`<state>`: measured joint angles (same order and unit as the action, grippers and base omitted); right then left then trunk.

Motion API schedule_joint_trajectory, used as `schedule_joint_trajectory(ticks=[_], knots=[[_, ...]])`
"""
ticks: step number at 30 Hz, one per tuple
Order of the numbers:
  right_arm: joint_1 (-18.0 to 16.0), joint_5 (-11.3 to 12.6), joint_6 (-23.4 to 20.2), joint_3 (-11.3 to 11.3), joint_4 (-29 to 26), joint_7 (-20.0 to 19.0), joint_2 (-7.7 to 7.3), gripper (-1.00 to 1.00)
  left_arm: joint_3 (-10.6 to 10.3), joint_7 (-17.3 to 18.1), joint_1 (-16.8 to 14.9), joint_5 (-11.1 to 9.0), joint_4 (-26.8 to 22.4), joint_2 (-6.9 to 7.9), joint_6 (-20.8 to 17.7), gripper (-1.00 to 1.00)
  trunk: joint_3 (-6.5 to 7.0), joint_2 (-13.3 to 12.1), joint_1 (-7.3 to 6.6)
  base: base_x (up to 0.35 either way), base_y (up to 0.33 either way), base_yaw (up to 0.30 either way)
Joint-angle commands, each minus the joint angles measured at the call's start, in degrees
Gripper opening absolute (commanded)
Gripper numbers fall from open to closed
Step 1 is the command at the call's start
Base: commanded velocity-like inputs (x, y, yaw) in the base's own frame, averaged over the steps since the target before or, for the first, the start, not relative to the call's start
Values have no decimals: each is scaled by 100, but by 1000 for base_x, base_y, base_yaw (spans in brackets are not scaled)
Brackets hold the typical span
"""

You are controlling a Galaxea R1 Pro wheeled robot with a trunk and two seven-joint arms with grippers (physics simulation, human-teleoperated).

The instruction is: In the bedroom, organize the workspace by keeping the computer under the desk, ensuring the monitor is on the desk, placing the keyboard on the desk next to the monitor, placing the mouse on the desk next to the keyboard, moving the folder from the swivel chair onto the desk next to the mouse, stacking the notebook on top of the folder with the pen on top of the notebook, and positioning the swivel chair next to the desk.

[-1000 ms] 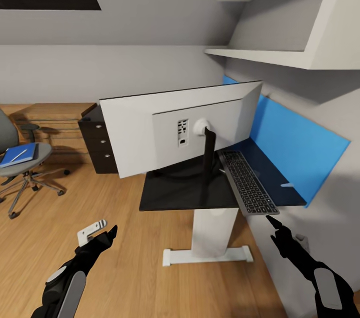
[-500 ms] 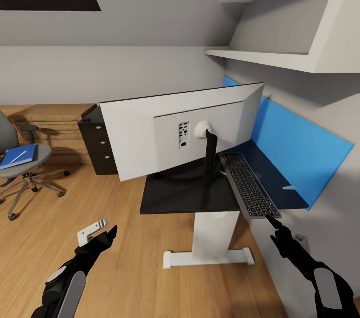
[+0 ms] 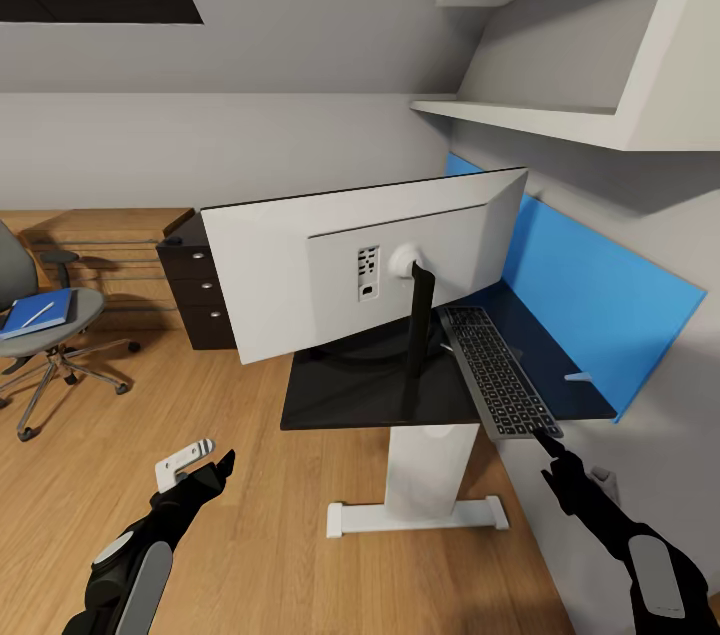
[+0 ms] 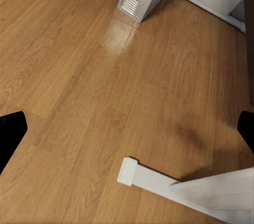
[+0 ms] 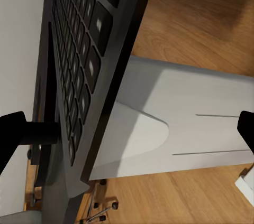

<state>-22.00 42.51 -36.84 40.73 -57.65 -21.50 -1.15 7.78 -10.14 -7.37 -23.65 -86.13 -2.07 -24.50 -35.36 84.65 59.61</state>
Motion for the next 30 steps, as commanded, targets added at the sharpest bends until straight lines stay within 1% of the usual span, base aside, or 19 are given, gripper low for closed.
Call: schedule_joint_trajectory(ticks=[1, 14, 30], knots=[[-6, 14, -47, 18, 0, -12, 0, 100, 5, -35, -3, -61, -9, -3, -28, 100, -5, 3, 0, 0, 0, 0], [-13, 36, -89, 49, 7, -17, -4, 100, 4, -32, -2, -60, -1, -3, -21, 100, -5, 3, 0, 3, 0, 0], [-15, 29, -58, 49, 1, -12, 1, 100, 4, -32, -2, -59, 9, -3, -26, 100, -5, 3, 0, 84, 0, 0]])
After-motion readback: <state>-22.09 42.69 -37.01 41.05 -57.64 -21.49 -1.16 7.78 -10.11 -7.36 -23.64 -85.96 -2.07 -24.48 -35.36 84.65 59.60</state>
